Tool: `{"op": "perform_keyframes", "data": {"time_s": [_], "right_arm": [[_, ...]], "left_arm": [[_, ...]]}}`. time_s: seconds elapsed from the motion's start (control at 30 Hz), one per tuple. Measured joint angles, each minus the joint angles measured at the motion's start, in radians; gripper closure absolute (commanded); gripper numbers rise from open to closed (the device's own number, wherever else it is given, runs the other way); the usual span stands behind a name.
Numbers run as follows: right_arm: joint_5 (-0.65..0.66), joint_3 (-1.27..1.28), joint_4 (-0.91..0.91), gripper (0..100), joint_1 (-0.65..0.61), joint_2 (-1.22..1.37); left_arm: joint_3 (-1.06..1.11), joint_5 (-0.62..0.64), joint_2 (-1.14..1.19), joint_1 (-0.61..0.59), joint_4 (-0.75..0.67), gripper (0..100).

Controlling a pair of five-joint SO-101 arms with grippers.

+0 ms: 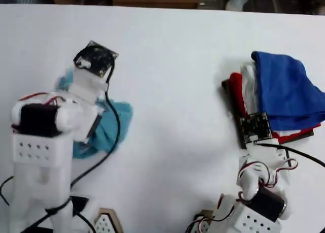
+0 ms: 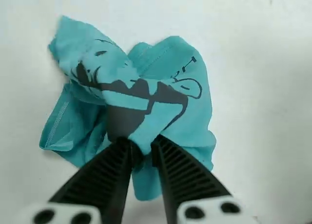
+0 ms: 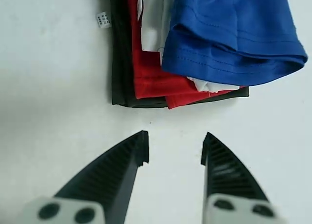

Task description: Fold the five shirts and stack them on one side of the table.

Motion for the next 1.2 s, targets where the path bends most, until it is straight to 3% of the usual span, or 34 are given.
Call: {"op": "perform_keyframes", "data": {"time_s": [0.1,0.3,0.4,0.53,0.67,0.83,1.03,1.2], "right_arm": [[0.032,0.0,0.0,81.5,-0.032,0.0],[0.087,0.008,0.0,81.5,-0.245,0.0],[0.091,0.008,0.0,81.5,-0.39,0.0],[0.058,0.008,0.0,81.5,-0.614,0.031],[0.008,-0.006,-0.054,81.5,-0.821,0.192],[-0.089,-0.204,-0.135,81.5,-0.985,0.539],[-0.143,-0.623,-0.031,81.5,-1.297,0.95],[-0.146,-0.827,0.008,81.4,-1.504,1.146]], "left_arm": [[-0.06,0.003,-0.006,0.017,0.0,72],[-0.278,0.003,-0.015,-0.046,0.009,75],[-0.381,0.003,-0.025,-0.184,0.009,75],[-0.399,-0.04,-0.031,-0.468,0.009,75],[-0.249,-0.16,-0.031,-0.802,-0.031,75],[0.087,-0.31,-0.029,-1.14,-0.219,75],[0.45,-0.405,-0.028,-1.364,-0.376,75],[0.52,-0.422,-0.028,-1.488,-0.443,75]]}}
